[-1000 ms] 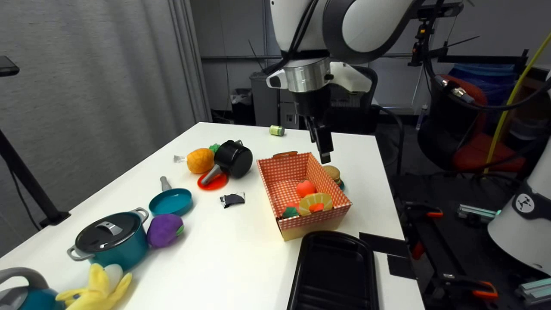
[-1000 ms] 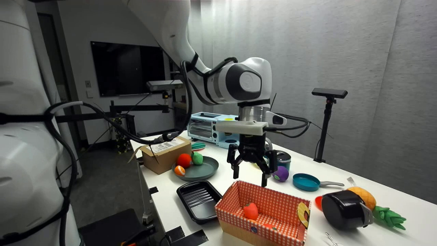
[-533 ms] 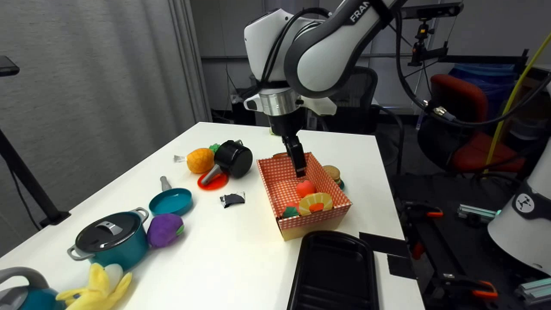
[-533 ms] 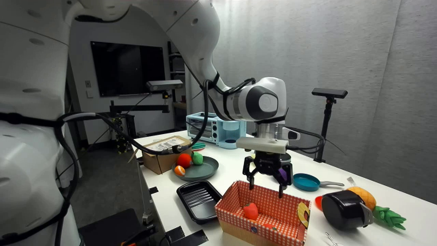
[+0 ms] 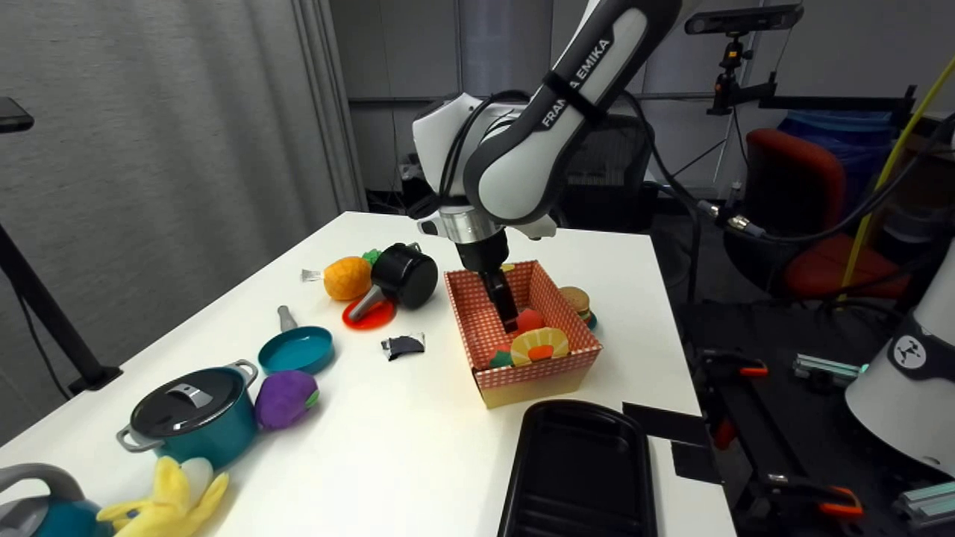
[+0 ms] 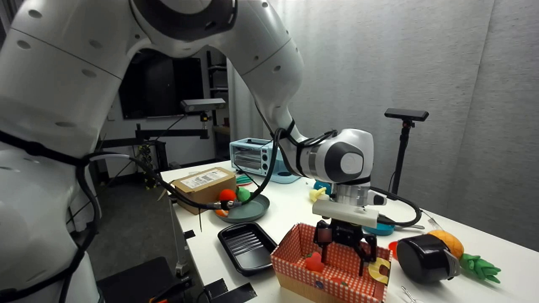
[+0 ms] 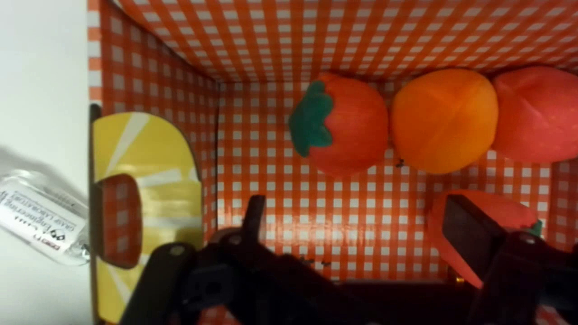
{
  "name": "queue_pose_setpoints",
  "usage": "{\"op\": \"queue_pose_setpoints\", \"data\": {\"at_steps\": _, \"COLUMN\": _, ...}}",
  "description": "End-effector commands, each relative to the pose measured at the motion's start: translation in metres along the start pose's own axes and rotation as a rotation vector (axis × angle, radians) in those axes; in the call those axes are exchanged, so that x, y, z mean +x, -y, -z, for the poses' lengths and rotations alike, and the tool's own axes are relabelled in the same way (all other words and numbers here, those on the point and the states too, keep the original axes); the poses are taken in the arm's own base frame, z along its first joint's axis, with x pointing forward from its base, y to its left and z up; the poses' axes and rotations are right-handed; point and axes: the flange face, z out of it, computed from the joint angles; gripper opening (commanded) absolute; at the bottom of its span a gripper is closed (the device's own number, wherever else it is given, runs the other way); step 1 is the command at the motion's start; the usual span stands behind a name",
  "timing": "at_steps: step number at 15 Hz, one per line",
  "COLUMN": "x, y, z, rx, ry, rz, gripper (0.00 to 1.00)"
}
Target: Pick up the orange plush toy from the basket and place it in the black tray
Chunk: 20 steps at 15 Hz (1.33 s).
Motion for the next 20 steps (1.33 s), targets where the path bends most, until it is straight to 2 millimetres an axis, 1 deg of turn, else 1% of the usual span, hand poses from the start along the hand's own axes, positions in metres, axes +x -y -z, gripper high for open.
{"op": "queue_pose_setpoints", "data": {"at_steps": 1, "x": 0.031, "y": -0.005, "z": -0.024, "rx": -0.021, "ry": 0.004, "rz": 0.059, "gripper": 1.0}}
{"op": "queue_pose_setpoints", "data": {"at_steps": 6, "x": 0.063, "y": 0.017, "z": -0.033, "rx": -0.046, "ry": 0.02, "rz": 0.157, "gripper": 1.0}}
{"op": "queue_pose_setpoints", "data": {"at_steps": 8, "x": 0.076, "y": 0.025, "z": -0.032, "rx": -0.059, "ry": 0.019, "rz": 0.189, "gripper": 1.0}}
{"op": "queue_pose_setpoints", "data": {"at_steps": 12, "x": 0.101, "y": 0.039, "z": -0.021, "rx": -0.093, "ry": -0.007, "rz": 0.243, "gripper": 1.0}}
{"op": "queue_pose_setpoints", "data": {"at_steps": 14, "x": 0.115, "y": 0.05, "z": -0.015, "rx": -0.114, "ry": -0.026, "rz": 0.271, "gripper": 1.0}}
{"op": "queue_pose_setpoints", "data": {"at_steps": 18, "x": 0.147, "y": 0.085, "z": -0.001, "rx": -0.146, "ry": -0.07, "rz": 0.344, "gripper": 1.0}}
{"op": "queue_pose_setpoints", "data": {"at_steps": 20, "x": 0.154, "y": 0.099, "z": 0.002, "rx": -0.158, "ry": -0.076, "rz": 0.374, "gripper": 1.0}}
